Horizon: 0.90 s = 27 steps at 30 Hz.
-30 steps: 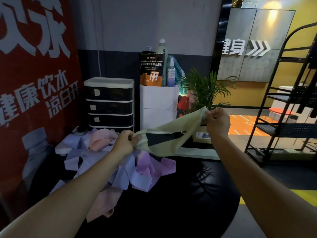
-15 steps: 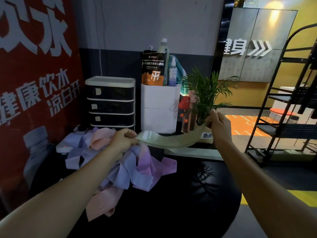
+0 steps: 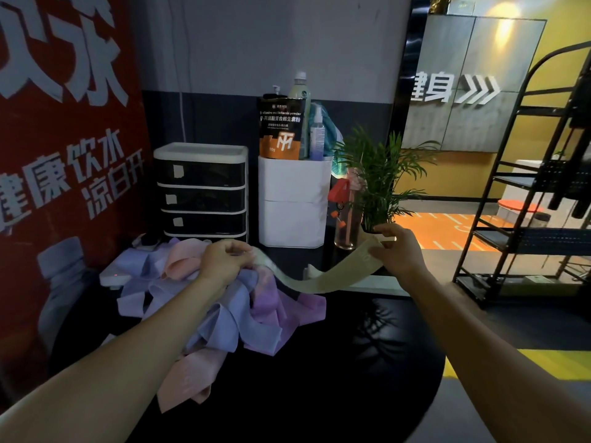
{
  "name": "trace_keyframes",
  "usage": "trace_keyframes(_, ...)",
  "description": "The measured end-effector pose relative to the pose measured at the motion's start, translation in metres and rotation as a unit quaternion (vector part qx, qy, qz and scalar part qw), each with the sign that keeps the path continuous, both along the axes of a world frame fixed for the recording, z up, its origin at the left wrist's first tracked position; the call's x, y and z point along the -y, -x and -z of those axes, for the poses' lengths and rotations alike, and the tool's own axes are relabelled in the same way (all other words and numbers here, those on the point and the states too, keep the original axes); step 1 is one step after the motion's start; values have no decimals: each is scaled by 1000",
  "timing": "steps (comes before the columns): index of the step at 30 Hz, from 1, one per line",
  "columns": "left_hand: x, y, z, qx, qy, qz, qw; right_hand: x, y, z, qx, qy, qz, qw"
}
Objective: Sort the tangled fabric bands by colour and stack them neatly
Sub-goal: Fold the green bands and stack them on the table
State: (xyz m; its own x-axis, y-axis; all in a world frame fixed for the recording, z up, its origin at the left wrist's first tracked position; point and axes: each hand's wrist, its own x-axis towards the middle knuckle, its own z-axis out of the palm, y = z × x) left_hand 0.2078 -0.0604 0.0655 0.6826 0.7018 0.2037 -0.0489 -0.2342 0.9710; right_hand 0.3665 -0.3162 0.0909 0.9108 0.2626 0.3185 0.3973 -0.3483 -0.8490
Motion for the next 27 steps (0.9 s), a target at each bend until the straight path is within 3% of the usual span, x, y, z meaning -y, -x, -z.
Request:
trace_keyframes(4, 10, -9, -5, 4, 13, 12, 1000, 9, -1, 2, -38, -32, 9, 999)
trace_keyframes(6, 21, -13, -10, 2, 18, 65, 998, 13, 3, -3, -27, -45, 1, 999)
trace_keyframes(10, 45, -24, -22, -51, -90, 171, 980, 16, 8, -22, 14, -89, -55, 994)
trace_keyframes(16, 90, -56, -50, -40, -199, 245, 948, 16, 15, -54, 72, -96, -160, 980)
trace_keyframes(21, 125, -90, -76, -18, -153, 310, 938, 22, 8, -74, 62, -114, -205, 970)
trace_keyframes(27, 140, -113, -90, 25, -33, 302, 952, 33, -9, -63, -8, -155, -163, 974)
